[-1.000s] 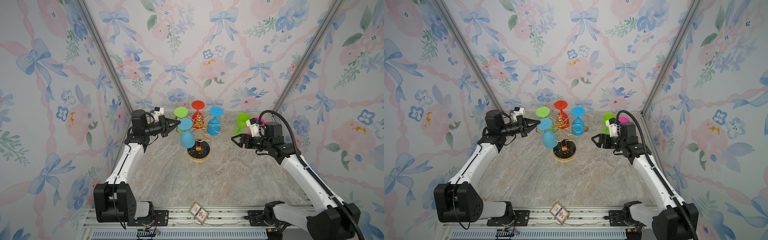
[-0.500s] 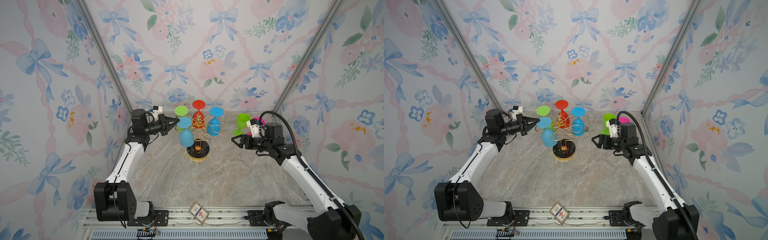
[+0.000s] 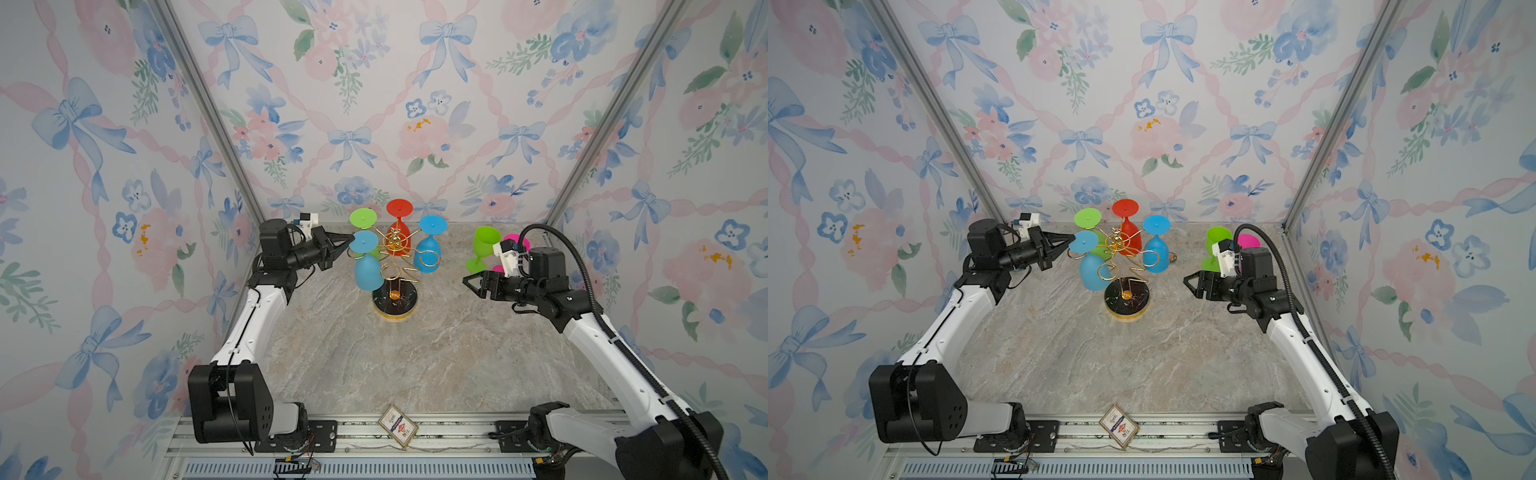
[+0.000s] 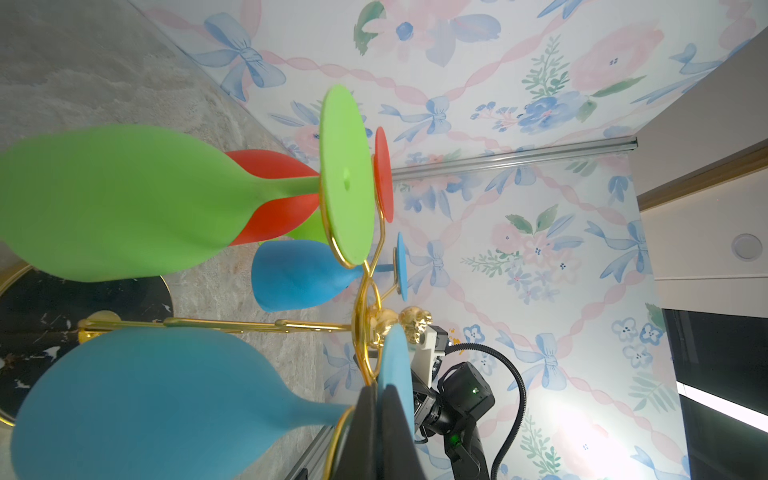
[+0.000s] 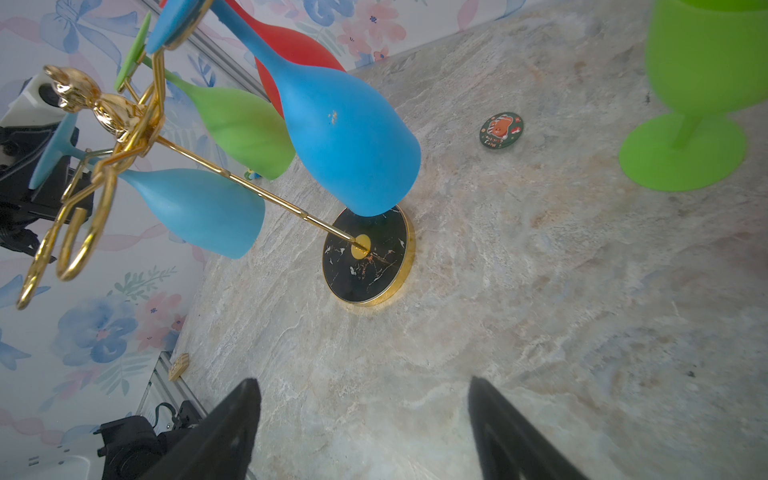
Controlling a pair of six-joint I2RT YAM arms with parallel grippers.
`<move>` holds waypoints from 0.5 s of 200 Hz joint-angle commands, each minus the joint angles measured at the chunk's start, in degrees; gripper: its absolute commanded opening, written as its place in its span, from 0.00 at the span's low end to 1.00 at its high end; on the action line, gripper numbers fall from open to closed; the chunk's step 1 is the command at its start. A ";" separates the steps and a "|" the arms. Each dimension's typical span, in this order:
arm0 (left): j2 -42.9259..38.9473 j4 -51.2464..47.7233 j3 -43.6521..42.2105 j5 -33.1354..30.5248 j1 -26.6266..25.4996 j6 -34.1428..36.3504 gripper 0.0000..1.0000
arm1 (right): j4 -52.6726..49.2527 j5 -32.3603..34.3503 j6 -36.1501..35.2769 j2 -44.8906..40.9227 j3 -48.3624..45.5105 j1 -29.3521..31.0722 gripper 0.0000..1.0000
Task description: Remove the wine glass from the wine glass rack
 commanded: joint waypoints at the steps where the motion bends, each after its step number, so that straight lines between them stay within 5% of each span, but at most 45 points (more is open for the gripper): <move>1: -2.01 2.27 -1.35 -2.07 1.23 -1.91 0.00 | 0.40 -0.36 0.35 -1.18 -0.84 0.75 0.81; 100: -1.74 2.50 0.53 -3.31 0.80 -3.81 0.00 | 1.12 -0.44 0.71 -1.79 -1.99 0.70 0.81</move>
